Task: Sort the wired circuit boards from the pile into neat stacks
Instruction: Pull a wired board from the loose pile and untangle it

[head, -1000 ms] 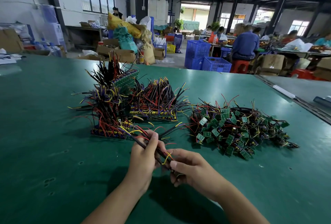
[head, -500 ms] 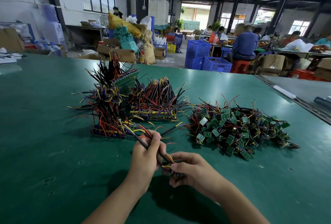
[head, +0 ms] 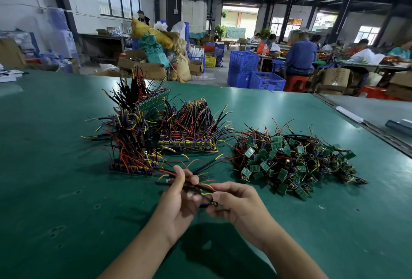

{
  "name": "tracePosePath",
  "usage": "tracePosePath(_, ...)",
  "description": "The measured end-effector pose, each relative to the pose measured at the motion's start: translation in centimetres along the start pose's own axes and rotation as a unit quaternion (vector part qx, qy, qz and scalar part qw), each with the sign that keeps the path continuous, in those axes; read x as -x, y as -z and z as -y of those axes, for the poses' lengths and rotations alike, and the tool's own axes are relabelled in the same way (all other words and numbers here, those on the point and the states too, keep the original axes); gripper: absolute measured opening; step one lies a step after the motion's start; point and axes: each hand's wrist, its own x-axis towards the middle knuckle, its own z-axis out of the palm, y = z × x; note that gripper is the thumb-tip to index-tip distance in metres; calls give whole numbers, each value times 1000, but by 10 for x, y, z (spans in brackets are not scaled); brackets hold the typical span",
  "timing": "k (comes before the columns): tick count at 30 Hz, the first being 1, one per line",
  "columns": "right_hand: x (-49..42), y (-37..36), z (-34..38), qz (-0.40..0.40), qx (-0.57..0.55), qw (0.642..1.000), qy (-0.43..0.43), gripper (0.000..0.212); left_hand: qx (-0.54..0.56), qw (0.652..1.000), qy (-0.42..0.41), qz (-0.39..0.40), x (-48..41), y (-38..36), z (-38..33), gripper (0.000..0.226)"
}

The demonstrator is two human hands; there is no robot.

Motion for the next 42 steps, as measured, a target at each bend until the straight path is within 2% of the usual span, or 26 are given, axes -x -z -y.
tracePosePath(4,-8,10,15,-72,-57,995,23,12,-4,997,42,58,-2,5,-2,45)
tracePosePath(6,-16,16,32,-100,-70,991,62,12,-33,995,66,64,-2,7,1,43)
tracePosePath(8,-25,25,57,-136,-45,981,130,15,-88,991,81,68,-2,8,5,38)
tracePosePath(10,-34,37,86,-187,38,960,204,20,-140,983,82,83,-1,8,10,34)
tracePosePath(12,-44,55,110,-275,194,908,248,15,-178,975,75,106,0,8,13,26)
tracePosePath(14,-57,79,125,-364,361,821,251,17,-208,968,72,116,0,7,14,20)
tracePosePath(16,-65,102,130,-408,474,742,241,27,-225,965,74,110,-1,6,14,25)
tracePosePath(17,-69,112,129,-408,514,718,233,27,-228,965,74,103,-1,6,14,29)
tracePosePath(21,-76,135,110,-332,653,665,145,20,-228,966,69,99,-2,3,15,42)
tracePosePath(23,-75,139,102,-301,691,647,115,28,-228,966,65,105,-2,3,15,42)
tracePosePath(26,-70,141,97,-282,682,671,75,40,-224,966,57,113,-1,5,16,39)
tracePosePath(28,-68,138,93,-288,677,674,67,48,-218,969,41,112,-1,6,16,40)
tracePosePath(29,-66,134,91,-304,671,670,85,48,-220,969,23,107,-1,5,15,41)
tracePosePath(31,-61,121,84,-355,643,655,178,42,-269,959,-54,75,-2,6,13,46)
tracePosePath(33,-53,98,72,-378,582,660,288,19,-340,925,-169,13,-4,8,11,51)
tracePosePath(34,-49,86,63,-363,553,679,317,11,-370,901,-226,-21,-4,10,9,50)
tracePosePath(37,-38,53,28,-254,523,755,303,16,-452,816,-339,-123,-8,19,3,37)
tracePosePath(39,-33,40,7,-184,517,787,281,13,-496,773,-354,-174,-13,25,-5,19)
tracePosePath(41,-28,31,-4,-141,505,807,271,13,-559,748,-302,-194,-19,33,-10,12)
tracePosePath(42,-27,28,-5,-128,500,813,271,15,-605,724,-262,-200,-22,38,-11,17)
